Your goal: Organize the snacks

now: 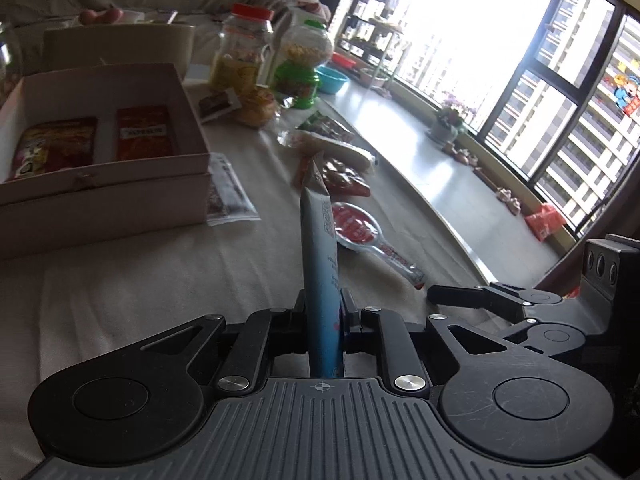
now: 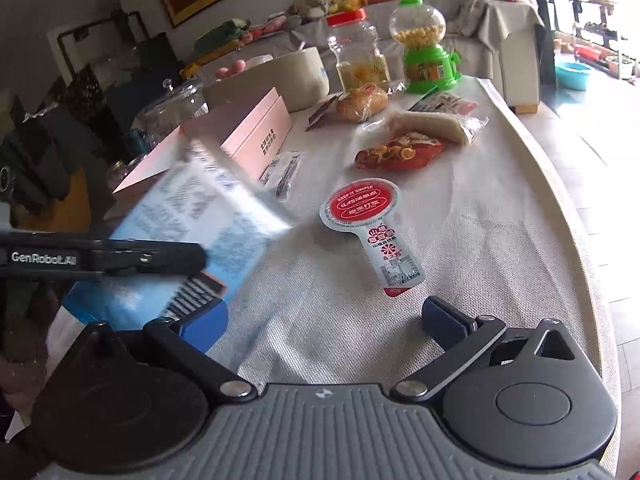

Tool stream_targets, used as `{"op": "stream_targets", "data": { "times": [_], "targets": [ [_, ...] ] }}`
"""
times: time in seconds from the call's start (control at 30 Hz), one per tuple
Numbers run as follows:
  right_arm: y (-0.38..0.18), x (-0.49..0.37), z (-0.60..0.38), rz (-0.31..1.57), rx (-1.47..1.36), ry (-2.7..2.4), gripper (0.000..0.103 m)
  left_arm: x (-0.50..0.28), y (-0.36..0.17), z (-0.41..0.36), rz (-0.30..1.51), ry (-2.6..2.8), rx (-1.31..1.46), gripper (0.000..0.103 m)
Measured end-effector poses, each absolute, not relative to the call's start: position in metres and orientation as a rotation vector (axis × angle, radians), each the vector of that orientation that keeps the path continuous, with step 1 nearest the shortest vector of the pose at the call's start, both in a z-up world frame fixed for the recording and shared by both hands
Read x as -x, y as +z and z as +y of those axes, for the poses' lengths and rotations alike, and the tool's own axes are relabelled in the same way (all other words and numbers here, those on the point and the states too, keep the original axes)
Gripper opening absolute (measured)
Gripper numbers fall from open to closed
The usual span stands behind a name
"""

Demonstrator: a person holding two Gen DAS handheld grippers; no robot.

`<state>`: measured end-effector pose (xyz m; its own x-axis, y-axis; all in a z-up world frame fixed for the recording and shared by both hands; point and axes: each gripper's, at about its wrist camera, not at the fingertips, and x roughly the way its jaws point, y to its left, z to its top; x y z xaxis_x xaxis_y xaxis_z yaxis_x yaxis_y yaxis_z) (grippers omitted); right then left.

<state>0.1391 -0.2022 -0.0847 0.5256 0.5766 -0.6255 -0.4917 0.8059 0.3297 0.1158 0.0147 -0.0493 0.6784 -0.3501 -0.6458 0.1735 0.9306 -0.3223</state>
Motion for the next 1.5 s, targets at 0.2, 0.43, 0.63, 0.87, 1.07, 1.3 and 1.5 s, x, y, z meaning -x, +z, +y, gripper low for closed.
{"op": "stream_targets", "data": {
  "times": [0.2, 0.43, 0.63, 0.87, 1.07, 1.3, 1.5],
  "targets": [
    [-0.078, -0.120, -0.173, 0.736, 0.112, 0.610, 0.102, -0.090, -0.051, 0.044, 0.783, -0.205, 0.264, 0.018],
    [-0.058, -0.146, -0.164, 0.653, 0.095, 0.488, 0.102, -0.081, -0.057, 0.062, 0.796, -0.167, 0.293, 0.021],
    [-0.080, -0.172, -0.168, 0.803, -0.015, 0.466, 0.101, -0.081, -0.059, 0.065, 0.793, -0.179, 0.299, 0.021],
    [-0.075, -0.133, -0.136, 0.765, 0.156, 0.688, 0.101, -0.081, -0.059, 0.064, 0.793, -0.180, 0.303, 0.022],
    [-0.062, -0.147, -0.131, 0.660, 0.196, 0.549, 0.100, -0.082, -0.063, 0.061, 0.807, -0.174, 0.293, 0.025],
    [-0.080, -0.210, -0.138, 0.760, 0.087, 0.432, 0.094, -0.082, -0.063, 0.063, 0.809, -0.179, 0.297, 0.025],
    [-0.077, -0.190, -0.133, 0.759, 0.157, 0.486, 0.061, -0.083, -0.066, 0.069, 0.806, -0.190, 0.355, 0.023]
  ]
}}
